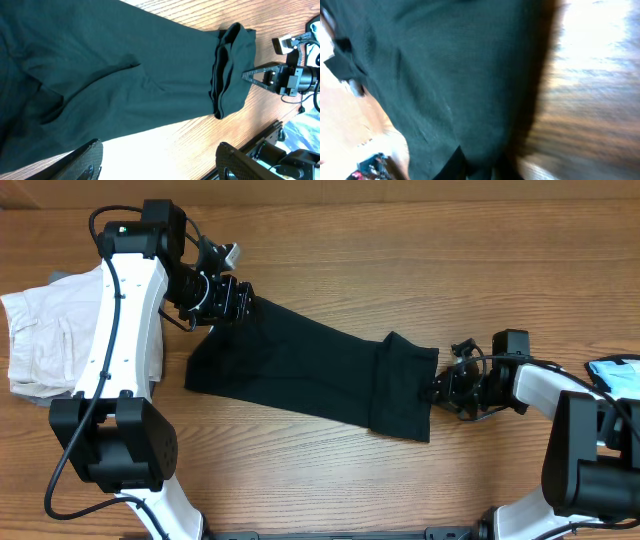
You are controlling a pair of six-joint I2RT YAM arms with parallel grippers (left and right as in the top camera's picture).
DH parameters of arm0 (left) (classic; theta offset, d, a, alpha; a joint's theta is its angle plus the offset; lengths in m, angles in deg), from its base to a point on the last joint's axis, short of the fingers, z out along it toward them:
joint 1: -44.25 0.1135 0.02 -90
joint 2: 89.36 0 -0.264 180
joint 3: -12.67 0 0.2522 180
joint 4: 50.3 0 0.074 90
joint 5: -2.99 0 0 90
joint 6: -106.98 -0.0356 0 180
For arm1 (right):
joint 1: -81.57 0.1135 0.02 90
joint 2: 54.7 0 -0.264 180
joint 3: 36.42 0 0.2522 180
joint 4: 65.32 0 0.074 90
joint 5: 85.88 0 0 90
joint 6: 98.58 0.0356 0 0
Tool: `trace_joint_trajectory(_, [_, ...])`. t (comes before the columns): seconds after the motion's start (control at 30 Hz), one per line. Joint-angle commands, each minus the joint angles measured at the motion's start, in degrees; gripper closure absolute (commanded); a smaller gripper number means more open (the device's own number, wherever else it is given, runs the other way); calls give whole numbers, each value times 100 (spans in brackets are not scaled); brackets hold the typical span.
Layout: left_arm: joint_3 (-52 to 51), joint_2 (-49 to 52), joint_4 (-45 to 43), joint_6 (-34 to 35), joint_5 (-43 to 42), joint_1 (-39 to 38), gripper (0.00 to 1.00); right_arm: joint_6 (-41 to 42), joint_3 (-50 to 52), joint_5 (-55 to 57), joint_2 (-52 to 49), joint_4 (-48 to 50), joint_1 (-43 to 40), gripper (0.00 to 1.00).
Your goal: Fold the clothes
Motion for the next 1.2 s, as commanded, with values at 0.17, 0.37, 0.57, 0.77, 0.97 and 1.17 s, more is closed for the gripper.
trace_joint_trajectory(0.17, [103, -107, 24, -151, -133, 20, 24, 203, -1344, 1075, 345, -1635, -662, 96])
trace_joint_trajectory(0.37, [103, -107, 7, -151, -133, 20, 24, 485, -2297, 1722, 525, -2511, -568, 96])
trace_joint_trajectory(0.57, [103, -107, -11, -151, -133, 20, 24, 874, -2581, 2369, 522, -2852, 59, 96])
trace_joint_trajectory(0.77, [103, -107, -24, -149, -136, 20, 24, 1727, -2581, 3703, 520, -2618, 979, 96])
trace_joint_trajectory(0.97, [103, -107, 4, -149, -136, 20, 24, 2234, -2581, 4059, 505, -2345, 1788, 96])
trace_joint_trajectory(1.17, [103, -107, -4, -151, -133, 20, 24, 2476, -2581, 4059, 505, -2135, 2435, 96])
